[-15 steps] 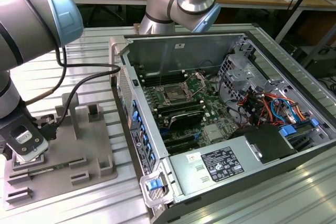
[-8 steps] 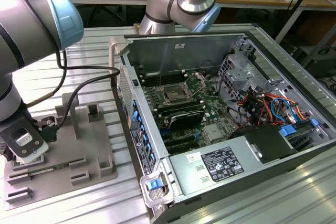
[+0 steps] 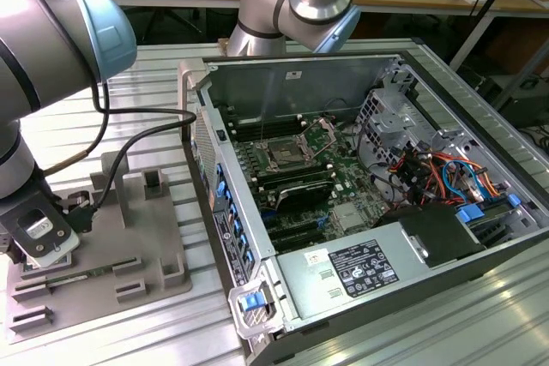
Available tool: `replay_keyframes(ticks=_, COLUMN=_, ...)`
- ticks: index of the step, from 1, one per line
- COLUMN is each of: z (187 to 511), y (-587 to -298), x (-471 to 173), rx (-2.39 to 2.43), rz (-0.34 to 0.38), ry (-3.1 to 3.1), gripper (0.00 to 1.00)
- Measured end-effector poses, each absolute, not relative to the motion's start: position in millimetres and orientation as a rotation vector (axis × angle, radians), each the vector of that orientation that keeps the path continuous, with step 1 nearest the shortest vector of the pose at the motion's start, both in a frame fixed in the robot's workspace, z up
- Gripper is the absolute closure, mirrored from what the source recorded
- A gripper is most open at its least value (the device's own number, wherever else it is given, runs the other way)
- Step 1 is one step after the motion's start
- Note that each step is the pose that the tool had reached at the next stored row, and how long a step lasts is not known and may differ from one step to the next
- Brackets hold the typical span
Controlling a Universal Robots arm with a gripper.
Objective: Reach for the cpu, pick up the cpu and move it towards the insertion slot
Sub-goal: 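Pick up the cpu and move it towards the insertion slot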
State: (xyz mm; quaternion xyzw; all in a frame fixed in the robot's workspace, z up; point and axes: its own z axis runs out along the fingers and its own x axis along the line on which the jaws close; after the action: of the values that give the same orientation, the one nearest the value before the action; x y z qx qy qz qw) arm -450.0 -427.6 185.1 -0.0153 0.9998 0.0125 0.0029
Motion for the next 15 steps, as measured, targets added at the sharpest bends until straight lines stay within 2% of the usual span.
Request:
replay_keyframes(ticks=1, z=185.1, y=-427.6, x=-450.0, rx=-0.048, rz=0.039, ry=3.135, gripper=0.36)
replay_keyframes(ticks=2, z=185.0, y=-427.6, x=-450.0, rx=-0.048, rz=0.039, ry=3.135, gripper=0.36)
replay_keyframes(ticks=3, z=185.0, y=-427.6, x=-450.0, rx=-0.048, rz=0.039, ry=3.135, gripper=0.43)
replay_keyframes(ticks=15, z=187.2, y=-427.6, x=-449.9, rx=-0.048, rz=0.039, ry=3.135, gripper=0.43)
